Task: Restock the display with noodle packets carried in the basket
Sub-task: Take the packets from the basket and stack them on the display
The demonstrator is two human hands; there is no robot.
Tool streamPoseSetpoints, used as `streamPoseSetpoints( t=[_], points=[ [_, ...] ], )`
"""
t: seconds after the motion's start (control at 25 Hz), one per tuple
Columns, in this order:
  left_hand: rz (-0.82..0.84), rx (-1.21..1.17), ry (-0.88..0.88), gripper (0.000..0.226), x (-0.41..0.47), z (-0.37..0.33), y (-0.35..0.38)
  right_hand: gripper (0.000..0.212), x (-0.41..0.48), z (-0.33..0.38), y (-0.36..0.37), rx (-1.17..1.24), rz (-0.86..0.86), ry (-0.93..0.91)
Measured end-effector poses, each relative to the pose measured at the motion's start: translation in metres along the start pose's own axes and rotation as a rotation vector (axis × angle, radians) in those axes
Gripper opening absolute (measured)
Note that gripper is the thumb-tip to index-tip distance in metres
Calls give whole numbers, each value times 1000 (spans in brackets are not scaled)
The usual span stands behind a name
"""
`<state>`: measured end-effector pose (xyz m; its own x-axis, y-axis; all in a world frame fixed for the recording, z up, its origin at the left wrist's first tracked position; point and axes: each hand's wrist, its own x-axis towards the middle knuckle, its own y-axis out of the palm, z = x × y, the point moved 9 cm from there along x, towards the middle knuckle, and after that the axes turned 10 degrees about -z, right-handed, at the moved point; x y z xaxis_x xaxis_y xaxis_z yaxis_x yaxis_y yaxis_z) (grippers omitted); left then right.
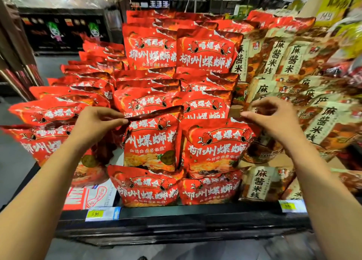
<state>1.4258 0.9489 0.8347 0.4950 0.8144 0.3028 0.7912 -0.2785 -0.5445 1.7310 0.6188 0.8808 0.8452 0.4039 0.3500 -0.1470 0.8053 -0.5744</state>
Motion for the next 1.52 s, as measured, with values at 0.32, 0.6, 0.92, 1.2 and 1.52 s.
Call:
streamPoseSetpoints(
  t=[0.32, 0.6, 0.92, 1.2, 1.52],
  points=[
    [-22, 135, 188, 25, -2, -47, 44, 38, -22, 57, 89, -297, 258, -437],
    [35, 51, 288, 43, 24, -44, 38, 33, -24, 75, 105, -309, 63, -541],
    [-65, 68, 333, 40, 46, -53, 32, 28, 16, 69, 115, -227, 225, -324],
    [77, 366, 77, 57, 77, -23, 70, 71, 54, 34, 152, -488, 261, -255],
    [216, 410, 50, 43, 84, -4, 95, 47, 80, 24, 183, -623, 442, -245]
  ],
)
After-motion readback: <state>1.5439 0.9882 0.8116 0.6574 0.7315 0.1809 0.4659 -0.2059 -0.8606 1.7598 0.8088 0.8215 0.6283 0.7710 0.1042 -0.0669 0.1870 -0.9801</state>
